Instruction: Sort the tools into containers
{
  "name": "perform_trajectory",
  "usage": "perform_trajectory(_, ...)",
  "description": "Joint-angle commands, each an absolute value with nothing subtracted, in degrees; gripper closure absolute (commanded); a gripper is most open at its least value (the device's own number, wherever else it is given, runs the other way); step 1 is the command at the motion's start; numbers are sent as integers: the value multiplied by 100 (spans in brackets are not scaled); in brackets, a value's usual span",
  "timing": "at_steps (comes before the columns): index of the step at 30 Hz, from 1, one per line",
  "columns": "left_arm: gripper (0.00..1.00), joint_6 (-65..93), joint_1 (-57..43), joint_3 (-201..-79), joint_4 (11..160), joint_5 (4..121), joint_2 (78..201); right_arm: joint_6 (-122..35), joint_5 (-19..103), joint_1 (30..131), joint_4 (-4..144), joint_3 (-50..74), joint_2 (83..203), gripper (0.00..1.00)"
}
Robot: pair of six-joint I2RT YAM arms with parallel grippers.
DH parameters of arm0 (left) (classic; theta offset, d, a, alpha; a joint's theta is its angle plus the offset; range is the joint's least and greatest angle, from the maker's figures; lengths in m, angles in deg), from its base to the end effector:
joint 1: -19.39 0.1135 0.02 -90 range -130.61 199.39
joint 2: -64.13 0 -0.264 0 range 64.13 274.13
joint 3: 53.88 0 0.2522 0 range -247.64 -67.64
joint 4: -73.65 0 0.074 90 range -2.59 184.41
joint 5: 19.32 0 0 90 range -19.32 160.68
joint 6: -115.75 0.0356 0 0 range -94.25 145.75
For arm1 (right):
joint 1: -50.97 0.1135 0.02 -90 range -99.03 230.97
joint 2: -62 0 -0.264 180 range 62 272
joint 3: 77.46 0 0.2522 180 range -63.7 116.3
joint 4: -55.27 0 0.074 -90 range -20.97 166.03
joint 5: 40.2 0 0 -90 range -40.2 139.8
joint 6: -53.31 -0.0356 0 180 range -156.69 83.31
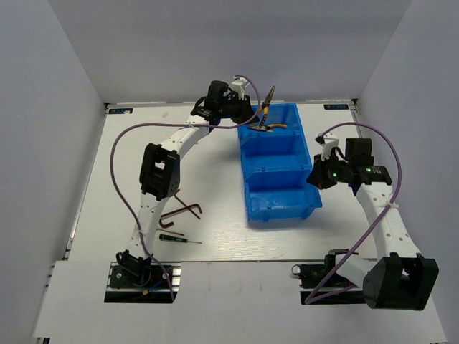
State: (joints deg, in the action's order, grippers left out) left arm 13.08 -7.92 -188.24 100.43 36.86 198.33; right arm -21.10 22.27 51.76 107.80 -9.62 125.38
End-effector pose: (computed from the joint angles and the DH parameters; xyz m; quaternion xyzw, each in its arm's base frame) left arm 0.4786 -0.2694 0.2571 0.2553 0.7880 -0.4044 0.3877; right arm 0.2234 0.0195 0.2906 -0.2135 0.8856 0.1756 0.3732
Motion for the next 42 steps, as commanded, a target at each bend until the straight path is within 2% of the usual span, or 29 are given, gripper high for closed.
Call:
perform_trajectory(1, 100, 853, -760, -19841, 8891, 2946, 19956, -2087, 2308, 5167, 10603, -1052, 12318, 100)
perform_trajectory(9, 97, 659, -760, -19921, 8671, 3175, 20361, -2149, 2264, 4982, 10498, -1263, 12317, 100)
perform_trajectory(11, 91, 659, -760, -19843, 8723, 3174, 20362, -2158, 2238, 4982, 10463, -1264, 12378, 100)
perform_trajectory(13, 78, 597, -760, -19659, 8610, 3174, 20362, -2184, 2202, 4974, 10445, -1255, 12405, 100)
perform_trajectory(17, 65, 649, -760, -19719, 8828, 3305, 20441, -2175, 2088, 4965, 10419, -1176, 12484, 98)
perform_trajectory(21, 60, 703, -760, -19667, 8943, 3447, 20441, -2210, 1965, 4974, 10410, -1132, 12537, 91)
perform_trajectory(22, 56, 703, -760, -19667, 8943, 3508, 20493, -2210, 1930, 4974, 10419, -1106, 12528, 89)
perform_trajectory(23, 51, 703, -760, -19667, 8995, 3508, 20494, -2236, 1886, 4974, 10419, -1105, 12528, 83)
perform_trajectory(25, 51, 703, -760, -19667, 8996, 3570, 20494, -2219, 1825, 4973, 10427, -1079, 12502, 78)
perform_trajectory(26, 51, 703, -760, -19667, 8996, 3570, 20441, -2184, 1790, 4974, 10462, -1053, 12493, 71)
perform_trajectory(29, 51, 703, -760, -19553, 8996, 3692, 20134, -2018, 1535, 4965, 10506, -1000, 12441, 61)
perform_trajectory(32, 53, 931, -760, -19369, 9171, 3842, 19504, -1641, 947, 4991, 10507, -904, 12388, 61)
perform_trajectory(35, 73, 1194, -760, -18482, 9293, 4149, 18703, -1455, -71, 5017, 10193, -816, 12467, 74)
perform_trajectory(36, 89, 1282, -760, -18036, 9434, 4359, 18152, -1498, -231, 5052, 10077, -815, 12519, 88)
perform_trajectory(37, 95, 1361, -707, -17788, 9818, 4509, 17842, -1516, -511, 5070, 9972, -720, 12693, 99)
perform_trajectory(38, 100, 1501, -707, -17507, 10022, 4728, 17491, -1629, -618, 5088, 9762, -675, 12765, 100)
perform_trajectory(42, 100, 1416, -707, -15025, 10576, 6218, 15365, -1526, -673, 6139, 9794, -149, 13389, 100)
